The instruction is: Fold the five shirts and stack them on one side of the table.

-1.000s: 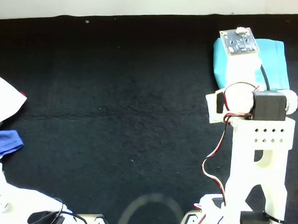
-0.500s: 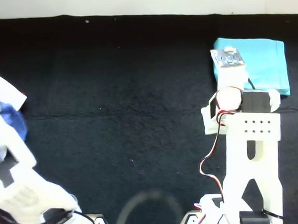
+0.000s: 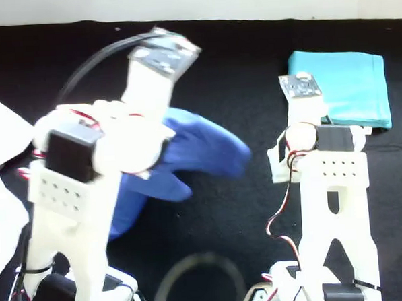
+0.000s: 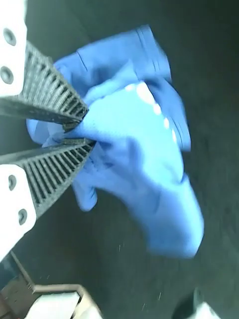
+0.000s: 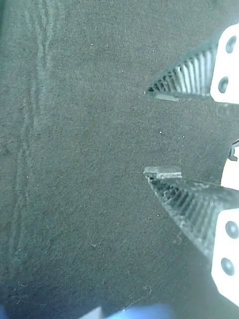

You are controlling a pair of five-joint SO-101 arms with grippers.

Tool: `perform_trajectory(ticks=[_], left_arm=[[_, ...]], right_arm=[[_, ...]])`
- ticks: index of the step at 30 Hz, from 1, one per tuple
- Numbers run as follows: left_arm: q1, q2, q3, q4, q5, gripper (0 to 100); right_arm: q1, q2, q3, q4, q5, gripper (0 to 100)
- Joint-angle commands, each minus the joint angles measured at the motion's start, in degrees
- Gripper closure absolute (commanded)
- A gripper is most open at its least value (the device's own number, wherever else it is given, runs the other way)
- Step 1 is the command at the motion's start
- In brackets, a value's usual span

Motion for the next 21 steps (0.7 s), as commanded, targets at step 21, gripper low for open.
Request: perform_trajectory(ticks=[21], left_arm=[[-37.67, 8.04, 6.73, -0.97, -0.7, 79]], right_arm=[[-7.08, -1.63, -0.22, -0.31, -0.62, 78.2]])
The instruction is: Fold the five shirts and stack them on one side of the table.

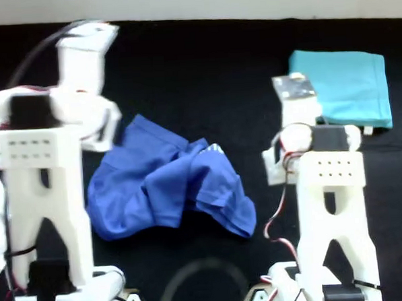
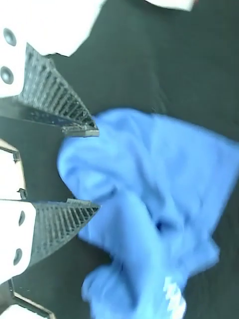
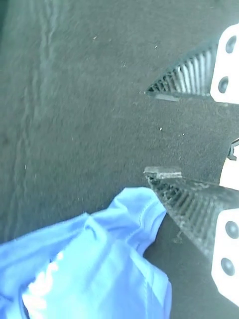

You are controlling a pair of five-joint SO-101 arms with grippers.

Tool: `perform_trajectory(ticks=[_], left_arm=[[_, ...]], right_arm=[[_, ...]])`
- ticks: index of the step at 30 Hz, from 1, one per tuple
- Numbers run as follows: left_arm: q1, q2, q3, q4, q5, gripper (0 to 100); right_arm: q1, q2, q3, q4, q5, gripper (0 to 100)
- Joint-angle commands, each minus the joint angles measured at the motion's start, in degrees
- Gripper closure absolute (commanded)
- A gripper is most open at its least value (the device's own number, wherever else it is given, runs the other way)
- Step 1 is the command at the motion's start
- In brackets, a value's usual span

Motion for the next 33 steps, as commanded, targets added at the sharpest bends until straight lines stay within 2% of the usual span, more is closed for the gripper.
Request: perform_trajectory(ticks=[1, 10, 13, 16, 24, 33], left_arm=[[-11.21, 0.13, 3.12, -0.44, -2.81, 79], [-34.77, 0.57, 10.68, -0.88, -13.98, 79], [-41.54, 0.57, 12.7, -3.69, -17.67, 79], [-47.08, 0.66, 15.43, -7.56, -20.13, 79], [-54.9, 0.66, 17.63, -8.88, -22.33, 79], [-60.09, 0.66, 17.63, -8.88, -22.42, 79]], right_arm=[[-5.85, -1.36, -0.66, -0.31, -0.62, 78.2], [-28.62, -0.75, -6.81, -0.75, -0.62, 78.2], [-33.98, 3.82, -11.56, -0.13, -1.14, 78.2], [-38.11, 11.38, -17.27, 0.84, -5.36, 78.2], [-49.1, 31.34, -27.3, -0.48, -5.89, 78.1], [-52.53, 50.24, -31.43, -7.08, -6.33, 78.1]])
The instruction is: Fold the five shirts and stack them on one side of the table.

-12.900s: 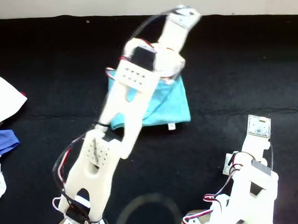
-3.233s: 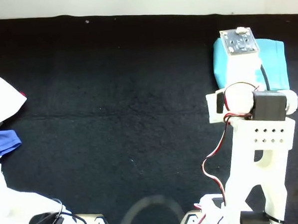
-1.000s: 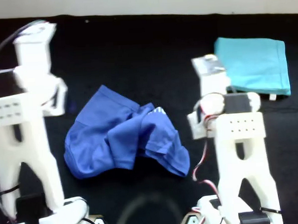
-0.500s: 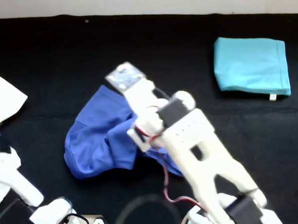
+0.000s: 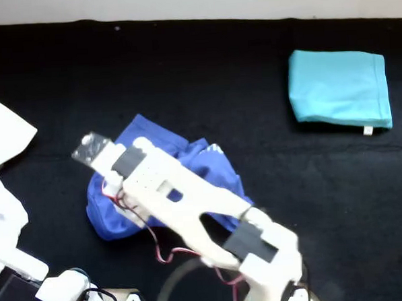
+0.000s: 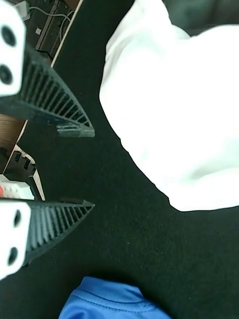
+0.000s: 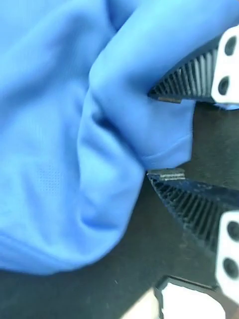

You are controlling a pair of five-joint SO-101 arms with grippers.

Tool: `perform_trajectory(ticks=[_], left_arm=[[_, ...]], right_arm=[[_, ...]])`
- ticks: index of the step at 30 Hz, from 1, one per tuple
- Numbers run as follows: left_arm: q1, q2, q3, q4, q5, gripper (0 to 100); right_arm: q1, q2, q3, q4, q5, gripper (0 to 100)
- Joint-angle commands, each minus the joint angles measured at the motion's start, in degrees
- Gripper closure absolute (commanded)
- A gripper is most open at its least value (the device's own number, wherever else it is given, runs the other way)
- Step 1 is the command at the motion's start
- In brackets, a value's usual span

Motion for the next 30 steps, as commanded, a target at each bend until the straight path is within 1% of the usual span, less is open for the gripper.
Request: perform_trajectory(ticks=[1, 4, 5, 6, 8, 9, 10, 13, 16, 19, 22, 23, 25, 28, 30], left_arm=[[-1.54, -0.22, -0.31, -0.62, -0.44, 79], [-1.45, -0.22, -0.22, -0.62, -0.44, 79], [-1.27, -0.22, -0.22, -0.62, -0.44, 79], [-1.1, -0.22, -0.22, -0.62, -0.35, 79], [0.22, -0.13, -0.13, -0.53, -0.26, 79], [0.75, -0.13, -0.13, -0.26, -0.18, 79], [1.63, -0.13, -0.13, -0.26, -0.18, 79], [4.35, -0.13, -0.13, -0.18, -0.09, 79], [6.81, -0.13, -0.13, -0.18, -0.09, 79], [9.01, -0.22, -0.13, -0.09, -0.09, 79], [11.38, -0.22, -0.13, -0.09, 0.0, 79], [12.26, -0.22, -0.13, -0.09, 0.0, 79], [14.11, -0.22, -0.04, 0.09, 0.18, 79], [16.57, -0.22, 0.66, 0.7, 2.9, 79], [17.98, -0.22, 1.89, 0.7, 3.52, 79]], right_arm=[[0.4, 4.7, -2.51, -2.15, -0.18, 78.1], [4.26, 8.66, -2.59, -2.86, 0.0, 79.2], [6.37, 9.54, -2.77, -3.03, 0.0, 81.6], [8.4, 10.07, -3.47, -3.38, 0.0, 85.8], [13.49, 10.68, -5.49, -3.56, 0.0, 98.1], [16.22, 10.68, -6.9, -3.3, -0.09, 99.6], [18.77, 10.68, -8.48, -3.12, -0.09, 97.5], [26.95, 10.68, -13.76, -1.36, -0.09, 99.5], [34.59, 10.68, -20.0, 1.71, -0.09, 99.2], [40.84, 10.95, -25.71, 3.74, 0.0, 99.2], [44.53, 11.03, -28.26, 3.38, 0.0, 98.5], [44.88, 11.03, -28.44, 3.38, 0.09, 96.6], [44.97, 11.03, -28.35, 3.47, 0.97, 89.2], [45.05, 10.95, -28.88, 3.38, 1.85, 78.2], [45.05, 10.51, -28.88, 3.56, 1.85, 76.0]])
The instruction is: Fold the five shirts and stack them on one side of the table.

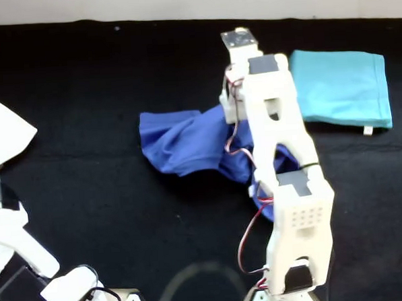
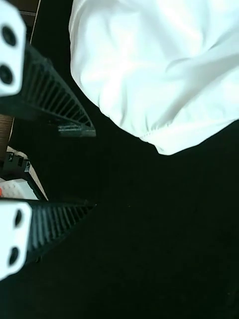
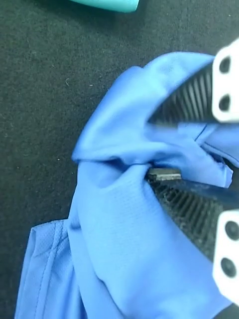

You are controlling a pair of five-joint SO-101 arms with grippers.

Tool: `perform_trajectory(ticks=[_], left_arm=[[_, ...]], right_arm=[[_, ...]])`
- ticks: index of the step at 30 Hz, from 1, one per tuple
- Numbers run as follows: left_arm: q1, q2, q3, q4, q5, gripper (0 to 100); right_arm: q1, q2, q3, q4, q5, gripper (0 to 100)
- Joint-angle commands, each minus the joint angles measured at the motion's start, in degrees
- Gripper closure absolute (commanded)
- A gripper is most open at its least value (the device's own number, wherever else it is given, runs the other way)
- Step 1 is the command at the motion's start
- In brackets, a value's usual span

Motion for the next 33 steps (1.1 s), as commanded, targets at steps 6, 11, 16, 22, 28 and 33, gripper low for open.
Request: perform_trajectory(ticks=[6, 11, 16, 22, 28, 33], left_arm=[[4.7, -0.22, 3.91, 0.09, 1.14, 79], [5.05, -0.31, 4.62, 0.09, 1.14, 79], [4.97, -0.31, 4.53, 0.0, 1.14, 79], [4.62, -0.66, 4.26, 0.0, 1.14, 79], [4.62, -0.66, 4.26, 0.0, 1.14, 79], [4.62, -0.66, 4.62, 0.0, 1.23, 79]], right_arm=[[0.57, -0.92, -2.95, 6.02, 0.79, 76.1], [0.48, -1.01, -9.71, 11.38, 0.79, 76.1], [-1.98, -2.24, -21.23, 15.25, 0.79, 76.1], [-11.47, -9.98, -12.0, 15.25, 0.53, 76.1], [-21.14, -18.15, 11.21, 14.2, 1.23, 76.1], [-23.96, -18.24, 27.03, 5.67, 6.51, 76.1]])
